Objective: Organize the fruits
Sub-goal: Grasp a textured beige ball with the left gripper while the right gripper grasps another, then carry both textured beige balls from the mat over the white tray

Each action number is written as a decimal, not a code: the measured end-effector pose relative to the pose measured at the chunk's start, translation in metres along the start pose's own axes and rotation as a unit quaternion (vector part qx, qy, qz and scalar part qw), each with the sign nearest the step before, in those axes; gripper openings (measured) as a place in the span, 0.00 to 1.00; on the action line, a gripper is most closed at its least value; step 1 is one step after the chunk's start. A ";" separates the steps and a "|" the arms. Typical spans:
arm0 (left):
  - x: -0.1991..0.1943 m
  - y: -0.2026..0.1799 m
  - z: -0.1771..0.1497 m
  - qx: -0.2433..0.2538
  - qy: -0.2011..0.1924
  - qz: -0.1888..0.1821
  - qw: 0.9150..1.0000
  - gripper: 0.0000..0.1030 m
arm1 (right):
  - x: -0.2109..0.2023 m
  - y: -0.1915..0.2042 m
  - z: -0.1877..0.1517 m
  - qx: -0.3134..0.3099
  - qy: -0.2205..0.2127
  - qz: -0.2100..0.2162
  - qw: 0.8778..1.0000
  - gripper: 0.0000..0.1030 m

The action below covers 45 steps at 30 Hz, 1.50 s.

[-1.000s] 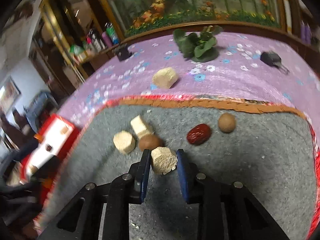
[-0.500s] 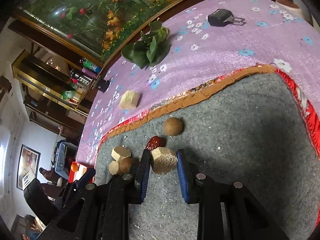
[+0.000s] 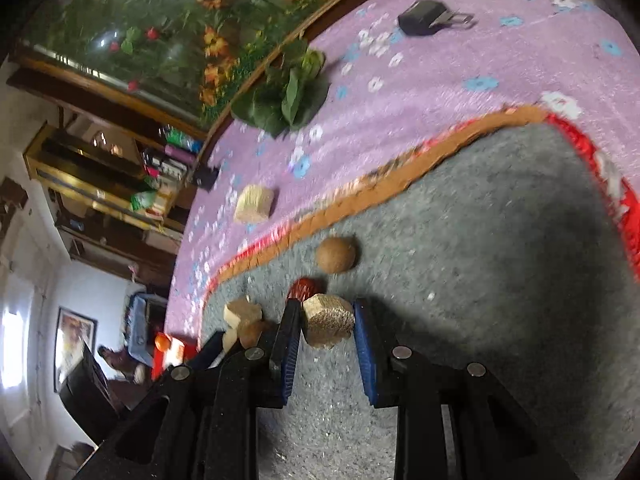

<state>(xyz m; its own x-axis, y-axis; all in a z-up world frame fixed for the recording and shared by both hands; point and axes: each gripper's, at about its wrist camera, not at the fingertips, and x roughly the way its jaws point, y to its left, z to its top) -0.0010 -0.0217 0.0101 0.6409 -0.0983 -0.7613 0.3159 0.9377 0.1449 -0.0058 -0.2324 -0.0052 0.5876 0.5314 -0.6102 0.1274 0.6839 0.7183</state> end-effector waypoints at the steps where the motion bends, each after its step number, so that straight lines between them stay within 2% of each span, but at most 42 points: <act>1: -0.005 0.001 0.000 -0.003 -0.003 0.001 1.000 0.29 | -0.003 0.000 0.002 0.000 -0.008 0.003 1.000 0.25; 9: -0.077 0.016 -0.018 -0.035 -0.069 0.013 0.997 0.29 | -0.034 -0.007 0.013 0.017 -0.080 0.053 0.995 0.25; 16: -0.141 0.040 -0.044 -0.071 -0.129 0.044 0.988 0.29 | -0.042 0.010 0.011 -0.023 -0.108 0.072 0.991 0.25; 21: -0.170 0.057 -0.064 -0.093 -0.158 0.067 0.981 0.29 | -0.046 0.030 0.002 -0.076 -0.125 0.080 0.986 0.25; 28: -0.196 0.074 -0.081 -0.109 -0.184 0.090 0.973 0.29 | -0.038 0.048 -0.011 -0.137 -0.139 0.047 0.980 0.25; 37: -0.206 0.087 -0.098 -0.120 -0.190 0.109 0.968 0.29 | -0.035 0.039 -0.013 -0.139 -0.144 0.008 0.980 0.25; 45: -0.214 0.098 -0.103 -0.138 -0.195 0.125 0.963 0.29 | -0.034 0.040 -0.016 -0.148 -0.145 -0.005 0.978 0.25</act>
<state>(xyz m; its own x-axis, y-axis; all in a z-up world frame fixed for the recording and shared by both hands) -0.1795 0.1255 0.1216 0.9034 0.0754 -0.4221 -0.0463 0.9958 0.0787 -0.0336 -0.2151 0.0391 0.7948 0.3895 -0.4653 -0.0780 0.8260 0.5582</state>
